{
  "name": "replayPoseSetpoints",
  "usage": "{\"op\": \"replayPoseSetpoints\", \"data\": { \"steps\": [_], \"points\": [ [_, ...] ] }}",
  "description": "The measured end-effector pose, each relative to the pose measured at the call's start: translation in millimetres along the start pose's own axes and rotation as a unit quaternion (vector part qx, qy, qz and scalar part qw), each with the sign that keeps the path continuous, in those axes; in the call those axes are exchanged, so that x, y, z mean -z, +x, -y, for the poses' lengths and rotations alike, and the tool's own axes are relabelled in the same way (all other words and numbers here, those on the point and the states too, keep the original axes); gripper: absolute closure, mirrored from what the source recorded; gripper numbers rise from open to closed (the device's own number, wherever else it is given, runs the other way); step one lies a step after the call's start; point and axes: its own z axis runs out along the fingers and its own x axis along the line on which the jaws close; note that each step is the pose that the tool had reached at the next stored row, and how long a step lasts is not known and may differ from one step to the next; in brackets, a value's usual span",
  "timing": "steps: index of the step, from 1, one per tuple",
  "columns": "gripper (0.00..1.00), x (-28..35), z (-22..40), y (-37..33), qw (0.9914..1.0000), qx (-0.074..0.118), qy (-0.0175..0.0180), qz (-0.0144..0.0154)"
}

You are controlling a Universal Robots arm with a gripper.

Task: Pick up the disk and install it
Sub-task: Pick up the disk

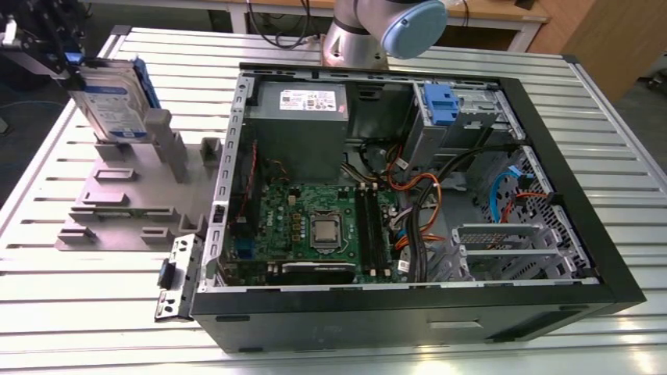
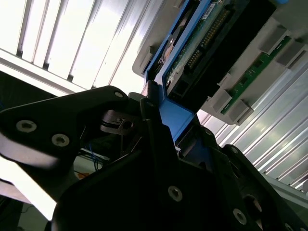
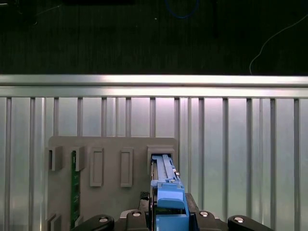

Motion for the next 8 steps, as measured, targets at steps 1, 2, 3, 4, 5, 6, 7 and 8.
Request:
{"op": "replayPoseSetpoints", "data": {
  "steps": [1, 2, 3, 4, 5, 6, 7, 8],
  "points": [
    [0.64, 0.4, 0.0, 0.0, 1.0, 0.0, 0.0, 0.0],
    [0.64, 0.7, 0.0, 0.0, 1.0, 0.0, 0.0, 0.0],
    [0.64, 1.1, 0.0, 0.0, 1.0, 0.0, 0.0001, 0.0],
    [0.64, 1.5, 0.0, 0.0, 1.0, 0.0, 0.0001, 0.0],
    [0.64, 1.8, 0.0, 0.0, 1.0, 0.0, 0.0001, 0.0],
    [0.64, 2.2, 0.0, 0.0, 1.0, 0.0, 0.0001, 0.0],
    [0.64, 2.5, 0.0, 0.0, 1.0, 0.0, 0.0001, 0.0],
    [0.64, 2.8, 0.0, 0.0, 1.0, 0.0, 0.0001, 0.0]
  ]
}}
